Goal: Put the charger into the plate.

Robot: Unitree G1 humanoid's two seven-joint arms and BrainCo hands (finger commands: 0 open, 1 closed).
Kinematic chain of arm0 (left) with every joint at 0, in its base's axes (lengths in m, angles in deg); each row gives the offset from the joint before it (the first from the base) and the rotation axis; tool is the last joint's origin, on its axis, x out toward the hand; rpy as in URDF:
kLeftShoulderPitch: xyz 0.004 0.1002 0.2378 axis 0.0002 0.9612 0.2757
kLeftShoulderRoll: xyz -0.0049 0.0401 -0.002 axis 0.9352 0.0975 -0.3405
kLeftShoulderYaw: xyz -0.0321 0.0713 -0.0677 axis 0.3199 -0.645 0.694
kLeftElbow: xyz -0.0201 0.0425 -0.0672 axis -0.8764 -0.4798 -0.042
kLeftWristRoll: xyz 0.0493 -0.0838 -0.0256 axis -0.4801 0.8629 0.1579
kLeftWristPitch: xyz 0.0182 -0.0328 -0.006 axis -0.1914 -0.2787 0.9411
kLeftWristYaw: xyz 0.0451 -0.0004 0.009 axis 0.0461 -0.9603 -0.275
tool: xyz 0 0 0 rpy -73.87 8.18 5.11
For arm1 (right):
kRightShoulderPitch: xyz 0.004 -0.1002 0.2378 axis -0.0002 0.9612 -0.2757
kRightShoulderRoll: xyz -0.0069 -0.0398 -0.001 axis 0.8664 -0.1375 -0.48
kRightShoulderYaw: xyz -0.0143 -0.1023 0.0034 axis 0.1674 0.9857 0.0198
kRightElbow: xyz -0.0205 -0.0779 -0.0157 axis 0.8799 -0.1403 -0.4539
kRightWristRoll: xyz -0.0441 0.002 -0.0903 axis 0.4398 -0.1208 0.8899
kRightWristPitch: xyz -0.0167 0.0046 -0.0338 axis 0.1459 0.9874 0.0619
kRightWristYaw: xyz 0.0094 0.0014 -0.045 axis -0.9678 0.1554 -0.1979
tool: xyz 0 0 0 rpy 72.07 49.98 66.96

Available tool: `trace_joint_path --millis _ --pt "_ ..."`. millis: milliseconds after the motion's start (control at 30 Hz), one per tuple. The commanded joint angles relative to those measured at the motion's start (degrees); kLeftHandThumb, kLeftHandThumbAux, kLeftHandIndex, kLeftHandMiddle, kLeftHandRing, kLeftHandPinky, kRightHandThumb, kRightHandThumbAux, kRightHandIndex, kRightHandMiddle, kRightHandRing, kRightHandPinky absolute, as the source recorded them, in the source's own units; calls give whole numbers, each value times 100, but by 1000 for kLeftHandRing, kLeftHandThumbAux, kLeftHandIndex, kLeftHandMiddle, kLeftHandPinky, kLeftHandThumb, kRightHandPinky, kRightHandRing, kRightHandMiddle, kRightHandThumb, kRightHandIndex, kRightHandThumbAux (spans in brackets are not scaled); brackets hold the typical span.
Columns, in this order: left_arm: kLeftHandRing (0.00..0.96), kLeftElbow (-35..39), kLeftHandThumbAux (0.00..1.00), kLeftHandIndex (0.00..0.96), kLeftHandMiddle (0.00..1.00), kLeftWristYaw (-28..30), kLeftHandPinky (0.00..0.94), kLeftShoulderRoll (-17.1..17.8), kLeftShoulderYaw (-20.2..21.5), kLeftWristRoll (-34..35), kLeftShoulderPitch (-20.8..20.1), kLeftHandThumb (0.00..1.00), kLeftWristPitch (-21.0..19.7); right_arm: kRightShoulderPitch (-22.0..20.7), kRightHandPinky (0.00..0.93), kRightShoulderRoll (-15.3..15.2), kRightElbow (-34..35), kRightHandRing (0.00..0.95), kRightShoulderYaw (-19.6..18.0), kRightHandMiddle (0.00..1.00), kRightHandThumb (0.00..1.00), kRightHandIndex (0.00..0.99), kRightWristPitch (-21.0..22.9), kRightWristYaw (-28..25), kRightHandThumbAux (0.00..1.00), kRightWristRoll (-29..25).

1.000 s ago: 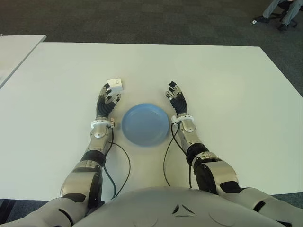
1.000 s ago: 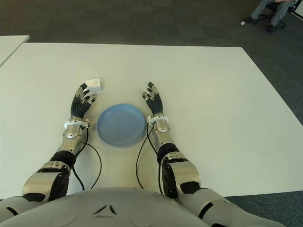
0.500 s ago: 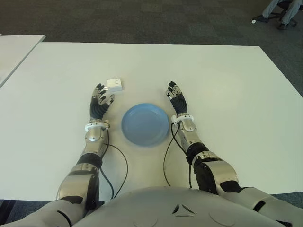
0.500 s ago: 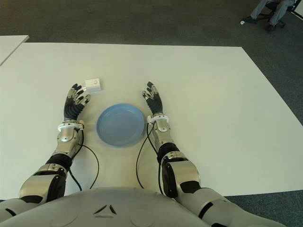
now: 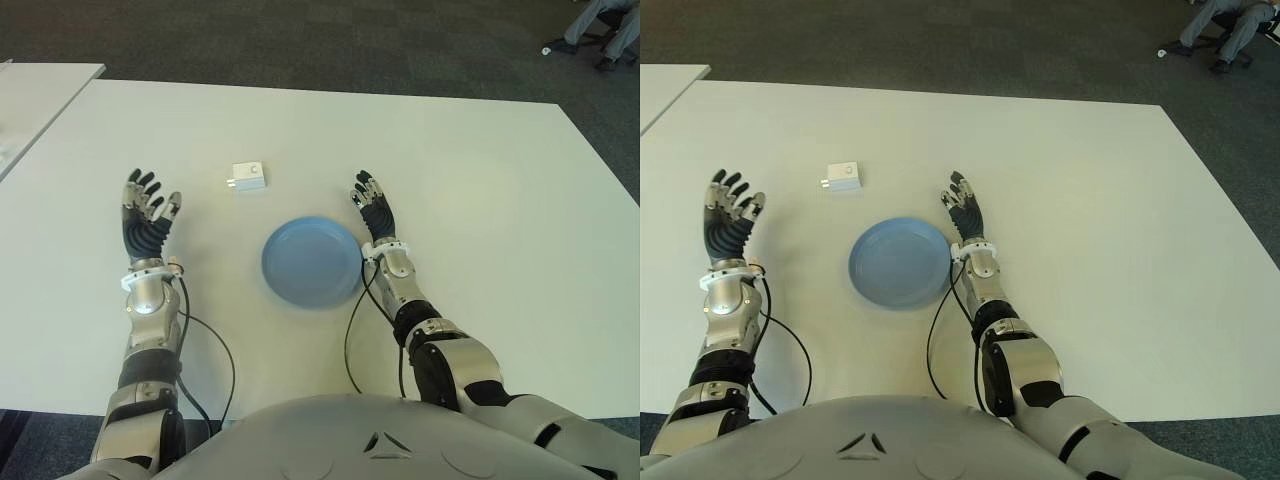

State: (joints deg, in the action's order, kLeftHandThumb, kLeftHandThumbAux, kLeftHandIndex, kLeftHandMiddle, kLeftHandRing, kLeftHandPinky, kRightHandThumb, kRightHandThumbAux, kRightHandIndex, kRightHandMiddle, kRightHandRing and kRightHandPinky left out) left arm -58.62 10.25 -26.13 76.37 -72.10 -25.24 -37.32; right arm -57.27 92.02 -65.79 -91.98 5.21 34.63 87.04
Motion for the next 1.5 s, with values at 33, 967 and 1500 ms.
trace_joint_path --millis 33,967,1500 --pt "149 628 671 74 135 -298 194 559 47 -705 -558 466 -526 187 80 194 -332 55 -48 63 66 52 420 70 581 -33" --pt "27 -2096 432 8 24 -1222 55 1823 -2592 -4225 -3351 226 -1140 215 94 199 -305 83 -78 106 65 104 332 -87 570 -117" --pt "0 -4780 555 0 0 -2056 0 1533 -5382 -6343 -4405 15 -817 263 118 246 -282 101 -144 130 86 126 299 -164 580 -197"
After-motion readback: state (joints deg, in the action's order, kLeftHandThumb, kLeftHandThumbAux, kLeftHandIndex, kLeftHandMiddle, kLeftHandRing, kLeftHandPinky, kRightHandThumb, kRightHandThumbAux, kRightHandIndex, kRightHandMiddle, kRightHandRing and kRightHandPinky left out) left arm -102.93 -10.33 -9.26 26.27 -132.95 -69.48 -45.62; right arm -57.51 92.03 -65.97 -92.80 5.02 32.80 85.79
